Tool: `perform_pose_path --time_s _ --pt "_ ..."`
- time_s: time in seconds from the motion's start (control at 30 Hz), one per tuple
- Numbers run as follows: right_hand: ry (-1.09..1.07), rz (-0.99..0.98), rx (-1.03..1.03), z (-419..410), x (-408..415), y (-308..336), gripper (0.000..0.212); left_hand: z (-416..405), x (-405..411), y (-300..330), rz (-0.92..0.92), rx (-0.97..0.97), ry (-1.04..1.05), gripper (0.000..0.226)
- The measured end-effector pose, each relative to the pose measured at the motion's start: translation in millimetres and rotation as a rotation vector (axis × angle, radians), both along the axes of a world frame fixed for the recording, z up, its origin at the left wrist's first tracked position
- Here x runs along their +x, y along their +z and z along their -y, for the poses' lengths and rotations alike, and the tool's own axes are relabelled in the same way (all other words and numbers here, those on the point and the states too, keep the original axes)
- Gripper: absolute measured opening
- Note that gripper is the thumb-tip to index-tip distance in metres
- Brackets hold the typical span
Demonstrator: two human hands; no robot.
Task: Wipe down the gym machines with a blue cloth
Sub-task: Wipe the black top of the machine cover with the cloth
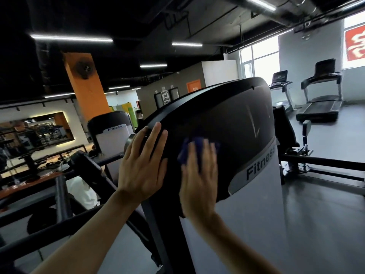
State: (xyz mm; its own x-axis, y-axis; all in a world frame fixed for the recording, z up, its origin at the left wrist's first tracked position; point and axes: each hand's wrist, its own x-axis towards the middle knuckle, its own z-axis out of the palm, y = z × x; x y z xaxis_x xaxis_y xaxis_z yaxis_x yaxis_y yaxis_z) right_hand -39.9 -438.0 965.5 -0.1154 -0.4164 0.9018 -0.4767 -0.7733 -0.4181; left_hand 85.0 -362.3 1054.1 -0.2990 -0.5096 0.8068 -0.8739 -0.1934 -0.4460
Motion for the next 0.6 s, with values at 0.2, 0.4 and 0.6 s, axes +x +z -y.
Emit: perform_pose_path --time_s 0.2,0.4,0.6 --pt "0.031 0.000 -0.057 36 -31 51 0.051 0 -7 -1 -0.076 -0.062 -0.104 0.063" --pt "0.027 0.019 -0.046 18 -7 97 0.049 9 -8 -6 -0.154 -0.136 -0.174 0.059" --pt "0.103 -0.160 -0.208 17 -12 103 0.047 8 -5 -7 -0.206 -0.144 -0.233 0.056"
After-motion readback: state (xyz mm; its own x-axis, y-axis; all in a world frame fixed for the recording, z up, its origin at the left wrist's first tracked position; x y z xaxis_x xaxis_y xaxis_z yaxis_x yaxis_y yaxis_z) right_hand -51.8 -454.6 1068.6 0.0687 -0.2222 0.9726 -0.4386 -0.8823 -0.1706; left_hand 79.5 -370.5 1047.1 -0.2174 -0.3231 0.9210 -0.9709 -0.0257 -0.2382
